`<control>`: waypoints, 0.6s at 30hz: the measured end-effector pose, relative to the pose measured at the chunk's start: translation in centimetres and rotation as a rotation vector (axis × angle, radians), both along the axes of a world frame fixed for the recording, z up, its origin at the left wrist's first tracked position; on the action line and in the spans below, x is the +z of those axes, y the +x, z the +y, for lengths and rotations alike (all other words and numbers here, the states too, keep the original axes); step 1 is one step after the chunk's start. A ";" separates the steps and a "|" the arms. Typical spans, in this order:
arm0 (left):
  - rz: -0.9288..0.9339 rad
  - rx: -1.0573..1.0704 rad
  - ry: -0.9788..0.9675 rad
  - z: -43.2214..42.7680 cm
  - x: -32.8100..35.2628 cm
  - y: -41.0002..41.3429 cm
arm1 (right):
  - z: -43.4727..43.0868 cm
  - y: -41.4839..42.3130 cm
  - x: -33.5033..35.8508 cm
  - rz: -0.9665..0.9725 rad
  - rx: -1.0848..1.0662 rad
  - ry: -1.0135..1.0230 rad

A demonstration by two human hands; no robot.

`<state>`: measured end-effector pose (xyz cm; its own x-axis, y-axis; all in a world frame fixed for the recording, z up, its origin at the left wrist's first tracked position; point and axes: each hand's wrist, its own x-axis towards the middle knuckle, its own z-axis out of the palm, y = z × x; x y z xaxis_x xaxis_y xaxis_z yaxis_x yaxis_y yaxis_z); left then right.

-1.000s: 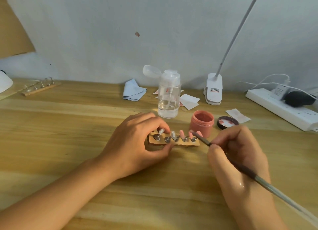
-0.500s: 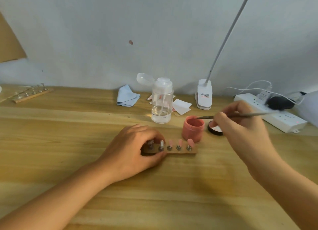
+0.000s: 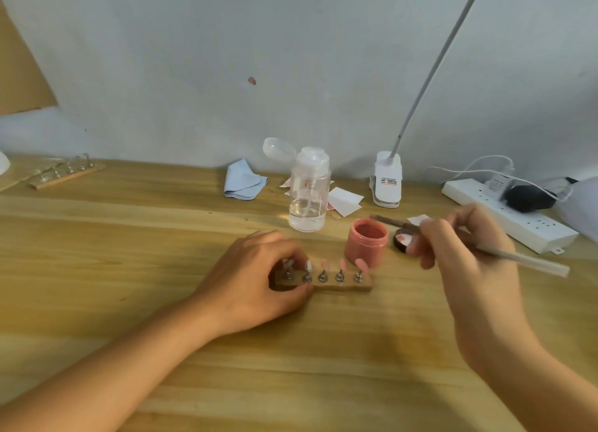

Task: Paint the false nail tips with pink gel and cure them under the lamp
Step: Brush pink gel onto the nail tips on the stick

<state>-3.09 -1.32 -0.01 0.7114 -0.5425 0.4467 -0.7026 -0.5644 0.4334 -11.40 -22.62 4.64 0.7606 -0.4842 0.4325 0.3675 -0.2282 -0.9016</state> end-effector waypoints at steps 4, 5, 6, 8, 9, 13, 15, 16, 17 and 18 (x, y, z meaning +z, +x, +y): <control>-0.059 -0.006 0.001 -0.1 0.3 -0.4 | 2.0 -2.2 -2.3 -0.125 0.194 -0.099; -0.072 -0.010 -0.001 -0.1 0.3 -0.5 | 2.3 -2.4 -2.6 -0.113 0.217 -0.160; -0.083 -0.016 -0.004 -0.1 0.4 -0.5 | 2.4 -2.5 -2.7 -0.097 0.223 -0.224; -0.096 -0.027 -0.012 -0.2 0.4 -0.6 | 2.5 -2.5 -2.8 -0.071 0.179 -0.264; -0.104 -0.029 -0.015 -0.2 0.5 -0.7 | 2.5 -2.5 -2.8 -0.052 0.162 -0.253; -0.137 -0.031 -0.022 -0.2 0.5 -0.8 | 2.8 -2.4 -2.3 0.004 0.134 -0.171; -0.140 -0.032 -0.019 -0.2 0.6 -0.8 | 3.2 -2.1 -1.8 0.033 0.203 -0.069; -0.142 -0.031 -0.017 -0.3 0.6 -0.9 | 3.5 -2.0 -1.7 0.086 0.215 -0.036; -0.146 -0.031 -0.017 -0.3 0.6 -0.9 | 3.3 -2.1 -1.8 0.088 0.236 -0.073; -0.150 -0.029 -0.020 -0.3 0.6 -0.9 | 3.2 -2.1 -2.0 0.047 0.211 -0.141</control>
